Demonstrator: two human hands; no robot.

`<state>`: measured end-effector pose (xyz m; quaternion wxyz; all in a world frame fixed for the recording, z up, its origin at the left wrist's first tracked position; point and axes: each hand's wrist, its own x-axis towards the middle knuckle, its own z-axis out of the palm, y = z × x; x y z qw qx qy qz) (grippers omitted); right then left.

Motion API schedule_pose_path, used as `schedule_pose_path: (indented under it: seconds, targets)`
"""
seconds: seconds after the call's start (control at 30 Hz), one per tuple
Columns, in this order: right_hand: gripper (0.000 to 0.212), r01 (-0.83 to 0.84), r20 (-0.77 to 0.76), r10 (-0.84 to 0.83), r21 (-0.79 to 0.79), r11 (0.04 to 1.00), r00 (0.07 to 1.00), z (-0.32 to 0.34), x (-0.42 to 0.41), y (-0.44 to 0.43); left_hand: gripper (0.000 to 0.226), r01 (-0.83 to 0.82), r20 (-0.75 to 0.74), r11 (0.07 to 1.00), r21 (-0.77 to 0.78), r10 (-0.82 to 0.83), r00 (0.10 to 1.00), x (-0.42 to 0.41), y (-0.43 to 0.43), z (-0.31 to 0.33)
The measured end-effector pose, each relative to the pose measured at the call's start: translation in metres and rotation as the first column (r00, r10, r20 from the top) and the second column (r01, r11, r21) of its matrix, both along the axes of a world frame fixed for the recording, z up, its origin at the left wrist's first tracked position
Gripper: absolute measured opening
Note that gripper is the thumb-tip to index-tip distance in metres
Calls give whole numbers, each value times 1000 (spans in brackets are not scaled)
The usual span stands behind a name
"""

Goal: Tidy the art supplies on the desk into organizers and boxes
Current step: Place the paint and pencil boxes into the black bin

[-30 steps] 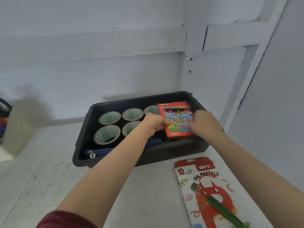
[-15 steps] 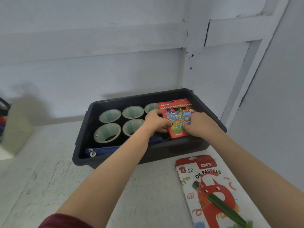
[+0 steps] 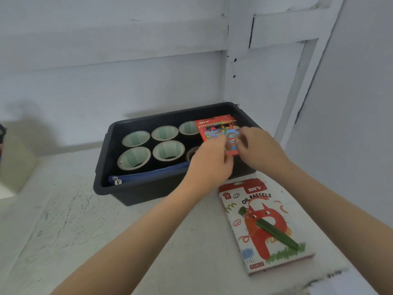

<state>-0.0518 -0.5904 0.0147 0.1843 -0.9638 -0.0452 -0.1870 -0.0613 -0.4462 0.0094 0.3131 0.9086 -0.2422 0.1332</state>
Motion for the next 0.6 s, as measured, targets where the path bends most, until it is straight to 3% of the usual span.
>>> schedule_pose_path:
  seconds: [0.1, 0.17, 0.23, 0.3, 0.37, 0.6]
  targets:
    - [29, -54, -78, 47, -82, 995, 996, 1, -29, -3, 26, 8, -272, 983, 182, 43, 961, -28, -4, -14]
    - [35, 3, -146, -28, -165, 986, 989, -3, -48, -7, 33, 60, -542, 951, 303, 121, 831, -41, -6, -23]
    - [38, 93, -289, -182, -296, 951, 940, -11, -61, -14, 41, 146, -707, 914, 380, 185, 683, -52, -5, -31]
    - [41, 111, -489, -337, -434, 894, 805, -19, -73, -19, 47, 200, -783, 904, 379, 198, 590, -59, -3, -37]
    - [45, 110, -598, -388, -446, 888, 701, -28, -82, -20, 45, 199, -815, 923, 330, 172, 554, -63, -2, -41]
    - [40, 263, -597, -376, -272, 926, 708, -39, -88, -20, 41, 94, -864, 983, 157, 91, 495, -69, -2, -36]
